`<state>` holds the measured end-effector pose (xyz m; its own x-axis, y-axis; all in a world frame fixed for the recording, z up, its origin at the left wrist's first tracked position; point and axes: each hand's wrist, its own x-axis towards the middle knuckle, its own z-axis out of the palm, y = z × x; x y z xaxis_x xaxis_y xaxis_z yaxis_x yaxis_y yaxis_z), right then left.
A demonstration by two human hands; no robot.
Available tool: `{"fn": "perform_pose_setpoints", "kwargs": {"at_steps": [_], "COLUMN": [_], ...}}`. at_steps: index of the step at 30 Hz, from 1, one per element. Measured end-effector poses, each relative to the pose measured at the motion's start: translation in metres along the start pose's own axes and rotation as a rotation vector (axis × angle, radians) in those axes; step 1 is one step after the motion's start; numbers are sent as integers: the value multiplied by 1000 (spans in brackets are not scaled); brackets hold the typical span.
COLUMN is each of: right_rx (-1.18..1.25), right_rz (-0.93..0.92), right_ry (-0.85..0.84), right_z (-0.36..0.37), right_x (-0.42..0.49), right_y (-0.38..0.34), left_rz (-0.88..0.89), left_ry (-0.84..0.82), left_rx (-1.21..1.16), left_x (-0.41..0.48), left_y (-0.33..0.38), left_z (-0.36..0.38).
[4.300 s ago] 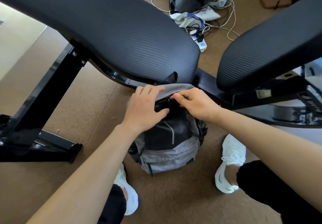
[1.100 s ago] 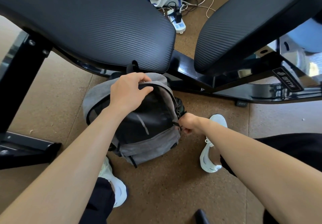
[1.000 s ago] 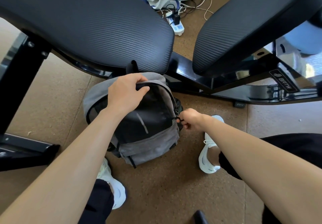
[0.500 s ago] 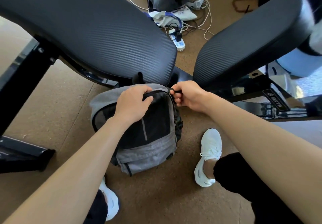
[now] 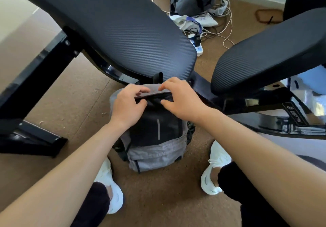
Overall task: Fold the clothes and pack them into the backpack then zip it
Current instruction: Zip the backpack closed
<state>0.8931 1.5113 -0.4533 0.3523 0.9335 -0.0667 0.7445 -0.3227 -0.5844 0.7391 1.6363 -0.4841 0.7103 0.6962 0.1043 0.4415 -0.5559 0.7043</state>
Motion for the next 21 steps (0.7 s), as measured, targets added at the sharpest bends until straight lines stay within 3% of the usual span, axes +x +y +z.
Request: {"fn": "perform_pose_setpoints", "kwargs": {"at_steps": [3,6,9,12,21], "right_rx": [-161,-285,-333,-317,-214], "right_rz": [-87,-142,-161,-170,-154], "right_ry": [-42,-77,-98,-115,-114], "right_z": [12,23,38,52,56], "right_x": [19,37,48,56,56], "right_y": [-17,-27,-35,-41,-42], "left_rz": [-51,-234,-483,-690,-1073], "left_ry": [152,179,73,-143,-376], "left_rx": [-5,-90,-97,-52,-416], "left_x": [-17,-39,-69,-98,-100], "left_y": [-16,-37,-68,-97,-114], "left_z": [-21,-31,-18,9,39]}}
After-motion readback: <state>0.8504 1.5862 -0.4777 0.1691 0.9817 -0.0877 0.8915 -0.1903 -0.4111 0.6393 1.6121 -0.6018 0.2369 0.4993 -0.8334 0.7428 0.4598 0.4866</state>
